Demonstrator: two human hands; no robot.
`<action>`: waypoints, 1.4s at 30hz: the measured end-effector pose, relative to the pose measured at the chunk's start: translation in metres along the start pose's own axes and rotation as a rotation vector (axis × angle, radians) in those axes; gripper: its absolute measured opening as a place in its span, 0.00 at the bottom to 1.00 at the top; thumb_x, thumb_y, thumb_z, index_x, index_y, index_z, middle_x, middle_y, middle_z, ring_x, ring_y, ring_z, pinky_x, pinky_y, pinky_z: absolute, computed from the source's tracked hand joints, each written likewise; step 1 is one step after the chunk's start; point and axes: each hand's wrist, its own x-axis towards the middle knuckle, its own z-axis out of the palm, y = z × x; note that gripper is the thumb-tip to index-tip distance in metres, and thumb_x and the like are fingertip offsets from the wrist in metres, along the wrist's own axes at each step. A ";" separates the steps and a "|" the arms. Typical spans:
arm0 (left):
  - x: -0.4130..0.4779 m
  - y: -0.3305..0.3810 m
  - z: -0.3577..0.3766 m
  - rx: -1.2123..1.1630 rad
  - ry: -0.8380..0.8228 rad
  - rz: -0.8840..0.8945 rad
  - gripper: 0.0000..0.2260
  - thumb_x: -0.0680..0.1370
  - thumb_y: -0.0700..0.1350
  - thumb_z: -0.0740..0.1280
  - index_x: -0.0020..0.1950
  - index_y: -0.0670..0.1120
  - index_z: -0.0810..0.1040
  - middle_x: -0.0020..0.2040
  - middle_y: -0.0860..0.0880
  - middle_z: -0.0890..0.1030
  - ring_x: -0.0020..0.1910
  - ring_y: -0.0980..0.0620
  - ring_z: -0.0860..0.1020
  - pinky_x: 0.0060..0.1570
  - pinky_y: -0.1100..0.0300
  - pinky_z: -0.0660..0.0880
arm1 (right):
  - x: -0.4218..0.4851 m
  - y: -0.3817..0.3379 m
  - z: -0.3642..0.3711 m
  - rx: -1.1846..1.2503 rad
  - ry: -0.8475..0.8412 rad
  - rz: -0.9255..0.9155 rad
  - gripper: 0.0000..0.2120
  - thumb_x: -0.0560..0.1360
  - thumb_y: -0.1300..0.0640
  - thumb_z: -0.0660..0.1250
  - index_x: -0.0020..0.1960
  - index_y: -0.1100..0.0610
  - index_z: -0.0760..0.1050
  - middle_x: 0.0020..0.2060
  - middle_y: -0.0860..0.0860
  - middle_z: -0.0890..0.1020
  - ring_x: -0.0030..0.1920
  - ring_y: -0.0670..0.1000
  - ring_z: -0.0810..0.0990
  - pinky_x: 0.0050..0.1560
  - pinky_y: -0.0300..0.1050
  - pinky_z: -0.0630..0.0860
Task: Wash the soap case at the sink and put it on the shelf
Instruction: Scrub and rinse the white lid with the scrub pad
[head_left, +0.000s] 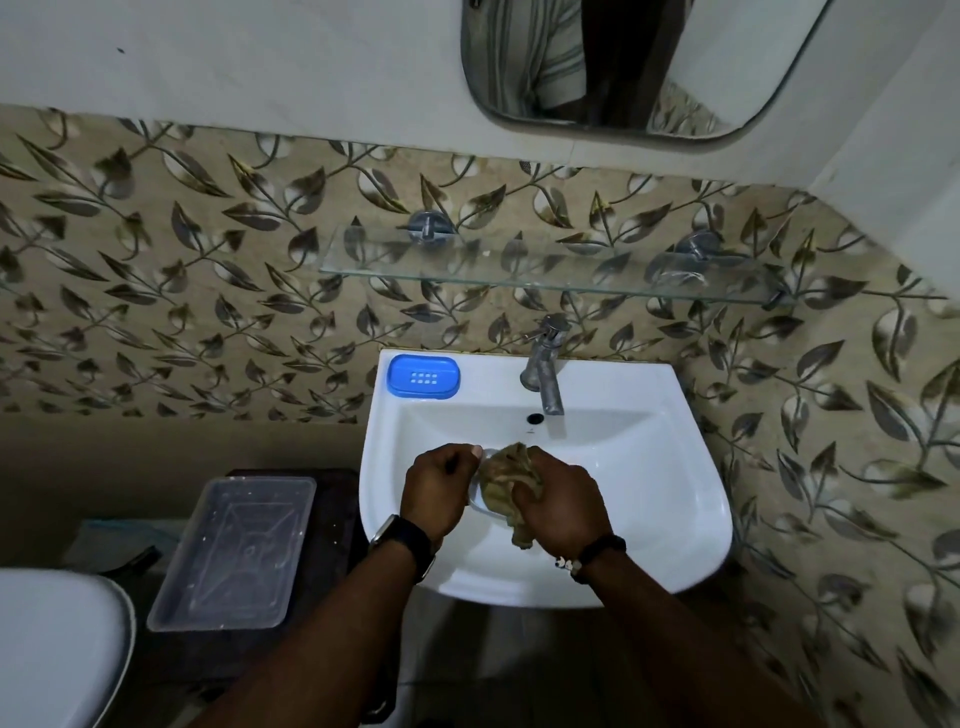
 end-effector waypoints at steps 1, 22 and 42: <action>0.000 -0.002 0.001 0.032 -0.002 0.019 0.09 0.81 0.50 0.68 0.48 0.49 0.87 0.44 0.50 0.88 0.47 0.48 0.85 0.53 0.43 0.82 | 0.000 -0.001 0.002 -0.031 -0.047 -0.026 0.11 0.72 0.56 0.66 0.55 0.53 0.77 0.45 0.54 0.85 0.48 0.58 0.82 0.48 0.50 0.78; 0.003 -0.001 0.038 -0.183 0.125 -0.146 0.05 0.79 0.49 0.71 0.49 0.52 0.87 0.44 0.54 0.88 0.47 0.51 0.84 0.37 0.57 0.82 | 0.142 0.150 -0.085 1.014 0.291 0.591 0.15 0.83 0.64 0.56 0.67 0.68 0.72 0.70 0.66 0.71 0.59 0.68 0.77 0.63 0.51 0.75; -0.006 0.002 0.057 -0.266 0.195 -0.195 0.07 0.80 0.45 0.70 0.52 0.43 0.86 0.48 0.42 0.87 0.47 0.43 0.84 0.42 0.49 0.85 | 0.171 0.239 -0.061 -0.438 0.172 0.169 0.22 0.78 0.58 0.64 0.72 0.52 0.72 0.74 0.58 0.69 0.76 0.61 0.63 0.75 0.56 0.58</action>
